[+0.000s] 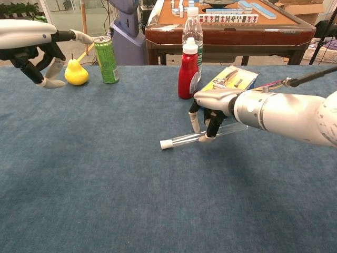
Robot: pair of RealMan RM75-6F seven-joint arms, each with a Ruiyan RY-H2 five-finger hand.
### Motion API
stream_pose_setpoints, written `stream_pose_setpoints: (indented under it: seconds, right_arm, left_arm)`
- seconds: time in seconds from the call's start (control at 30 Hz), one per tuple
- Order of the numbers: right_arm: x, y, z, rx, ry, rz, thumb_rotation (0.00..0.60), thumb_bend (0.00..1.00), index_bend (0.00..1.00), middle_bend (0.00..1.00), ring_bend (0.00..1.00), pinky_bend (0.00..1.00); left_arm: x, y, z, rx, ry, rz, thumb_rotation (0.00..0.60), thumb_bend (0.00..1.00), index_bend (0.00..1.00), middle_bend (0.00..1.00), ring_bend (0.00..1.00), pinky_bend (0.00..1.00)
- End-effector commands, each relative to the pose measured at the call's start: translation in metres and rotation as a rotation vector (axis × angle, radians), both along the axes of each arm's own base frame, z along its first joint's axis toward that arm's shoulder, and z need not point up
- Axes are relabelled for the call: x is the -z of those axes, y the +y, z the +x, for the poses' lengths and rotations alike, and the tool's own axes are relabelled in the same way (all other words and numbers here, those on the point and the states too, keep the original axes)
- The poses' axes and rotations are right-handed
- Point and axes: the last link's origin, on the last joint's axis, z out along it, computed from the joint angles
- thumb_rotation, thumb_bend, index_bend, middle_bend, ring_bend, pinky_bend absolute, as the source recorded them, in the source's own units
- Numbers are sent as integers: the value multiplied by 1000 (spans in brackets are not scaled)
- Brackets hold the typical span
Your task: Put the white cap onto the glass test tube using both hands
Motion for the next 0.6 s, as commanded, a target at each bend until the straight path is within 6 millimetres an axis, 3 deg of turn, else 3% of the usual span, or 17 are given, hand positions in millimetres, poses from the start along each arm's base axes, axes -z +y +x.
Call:
stream_pose_setpoints:
  seconds: [0.03, 0.2, 0.33, 0.53, 0.6]
  right_arm:
    - [1, 1, -2, 5, -8, 2, 600, 632, 381, 1000, 1000, 1000]
    - [3, 0, -6, 19, -24, -2, 600, 541, 332, 1000, 1000, 1000]
    - [-7, -4, -2, 23, -75, -25, 600, 509, 312, 1000, 1000, 1000]
    - [-56, -4, 3, -29, -115, -113, 600, 447, 308, 1000, 1000, 1000]
    - [-76, 0, 0, -55, -104, -152, 600, 374, 310, 1000, 1000, 1000]
  left_arm:
    - [1, 0, -2, -6, 5, -3, 600, 260, 0, 680, 679, 1000]
    - [3, -1, -3, -12, 5, -3, 600, 260, 0, 679, 679, 1000]
    - [0, 0, -4, -15, 5, 5, 600, 260, 0, 679, 679, 1000]
    - [-9, 2, -17, -55, -7, 26, 600, 260, 0, 665, 661, 998]
    - [-14, 2, -24, -78, -10, 34, 600, 260, 0, 624, 614, 941]
